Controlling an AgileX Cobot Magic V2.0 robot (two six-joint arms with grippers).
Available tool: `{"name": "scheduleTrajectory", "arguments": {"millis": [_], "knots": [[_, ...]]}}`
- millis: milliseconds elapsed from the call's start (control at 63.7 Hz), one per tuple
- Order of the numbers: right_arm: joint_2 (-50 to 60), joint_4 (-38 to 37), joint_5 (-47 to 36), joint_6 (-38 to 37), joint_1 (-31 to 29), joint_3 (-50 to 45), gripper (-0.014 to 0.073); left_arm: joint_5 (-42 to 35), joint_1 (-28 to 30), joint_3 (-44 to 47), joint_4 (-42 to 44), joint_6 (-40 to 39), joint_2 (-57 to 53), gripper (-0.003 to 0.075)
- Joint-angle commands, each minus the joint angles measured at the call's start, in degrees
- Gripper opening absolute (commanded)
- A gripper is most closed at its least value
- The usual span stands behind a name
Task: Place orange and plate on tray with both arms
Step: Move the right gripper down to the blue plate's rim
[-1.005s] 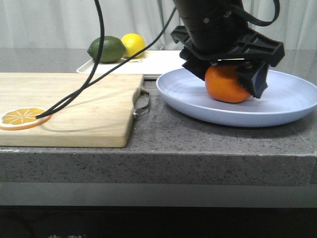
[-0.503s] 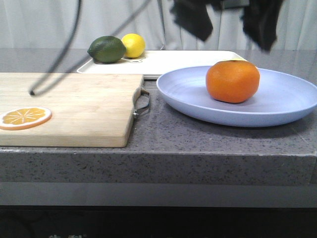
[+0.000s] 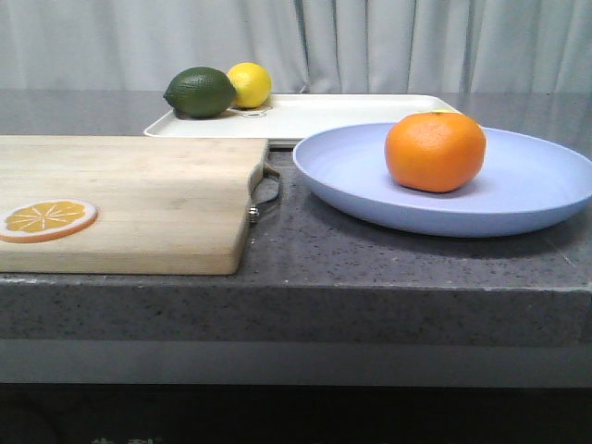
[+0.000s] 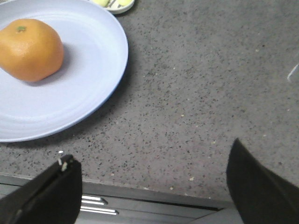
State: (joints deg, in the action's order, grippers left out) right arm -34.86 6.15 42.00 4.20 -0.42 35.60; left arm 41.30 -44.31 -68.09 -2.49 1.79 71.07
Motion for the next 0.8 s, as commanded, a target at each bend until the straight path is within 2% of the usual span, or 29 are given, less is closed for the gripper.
{"name": "scheduleTrajectory", "arguments": {"millis": [0,220,455,518,644,785], "knots": [[-4.66,1.21,-1.29,0.45,-0.22,4.82,0.0633,-4.05,2.56,3.53,-0.28,-1.17,-6.57,0.0663],[-17.55,1.16,7.68,0.76,-0.22,15.48,0.0633,-4.05,6.06,11.96,-0.17,-1.17,-16.01,0.0663],[-34.15,2.29,19.40,2.87,-2.10,29.12,0.0633,-4.23,6.06,13.95,-0.17,-1.17,-19.87,0.0663],[-37.48,5.05,20.50,4.52,-4.01,31.52,0.0633,-4.38,6.06,13.95,-0.17,-1.17,-19.87,0.0663],[-43.22,16.98,20.93,11.18,-7.21,34.41,0.0633,-4.38,6.06,13.95,-0.17,-1.17,-19.63,0.0663],[-47.90,25.43,19.86,17.07,-7.54,34.96,0.0633,-4.38,6.06,13.95,-0.17,-1.17,-19.63,0.0663]]}}
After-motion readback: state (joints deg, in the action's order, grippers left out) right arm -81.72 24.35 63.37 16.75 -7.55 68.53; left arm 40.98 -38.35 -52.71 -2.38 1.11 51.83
